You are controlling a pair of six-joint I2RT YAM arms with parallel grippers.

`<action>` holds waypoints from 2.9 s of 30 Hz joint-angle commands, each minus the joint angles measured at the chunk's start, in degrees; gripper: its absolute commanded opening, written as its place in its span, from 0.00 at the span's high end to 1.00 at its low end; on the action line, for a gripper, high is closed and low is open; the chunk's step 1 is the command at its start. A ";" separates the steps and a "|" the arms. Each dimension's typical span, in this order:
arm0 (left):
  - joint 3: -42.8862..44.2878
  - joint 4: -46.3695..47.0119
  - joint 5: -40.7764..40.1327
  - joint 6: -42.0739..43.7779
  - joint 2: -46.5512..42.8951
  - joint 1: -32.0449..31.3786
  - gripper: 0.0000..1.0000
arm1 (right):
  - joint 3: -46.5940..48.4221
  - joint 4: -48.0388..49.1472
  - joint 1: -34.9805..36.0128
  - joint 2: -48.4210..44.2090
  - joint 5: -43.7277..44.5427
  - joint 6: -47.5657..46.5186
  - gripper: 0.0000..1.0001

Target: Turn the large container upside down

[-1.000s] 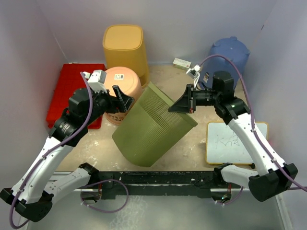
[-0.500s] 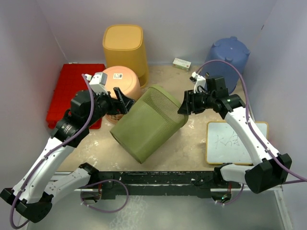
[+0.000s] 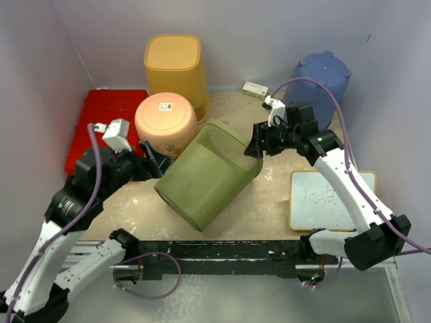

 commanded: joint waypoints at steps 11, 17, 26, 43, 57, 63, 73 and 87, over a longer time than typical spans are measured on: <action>-12.24 -10.61 11.64 -8.51 -14.66 0.20 0.18 | 7.31 9.37 2.21 7.48 7.08 1.94 0.38; -14.09 -14.80 13.49 -7.60 -16.47 0.25 0.18 | 5.89 11.81 2.25 8.73 7.47 3.50 0.38; -24.97 2.24 16.90 -18.01 -21.00 0.20 0.17 | 5.30 11.61 2.21 9.62 7.32 3.68 0.36; -31.11 29.42 18.49 -24.73 -16.85 0.24 0.17 | 3.76 10.23 2.21 9.51 5.99 3.29 0.34; -17.61 41.46 20.66 -20.52 -2.69 0.11 0.17 | 4.11 5.96 2.04 8.94 13.03 1.07 0.33; -12.45 42.70 19.92 -19.17 -0.76 0.11 0.17 | 4.56 5.04 2.03 8.94 16.04 0.40 0.33; -9.67 56.31 22.26 -21.61 7.21 -1.20 0.17 | 4.03 4.47 1.53 11.14 22.53 -0.45 0.32; -4.81 63.82 18.84 -17.40 24.62 -10.10 0.17 | 3.10 -0.63 -0.53 12.35 36.53 5.75 0.30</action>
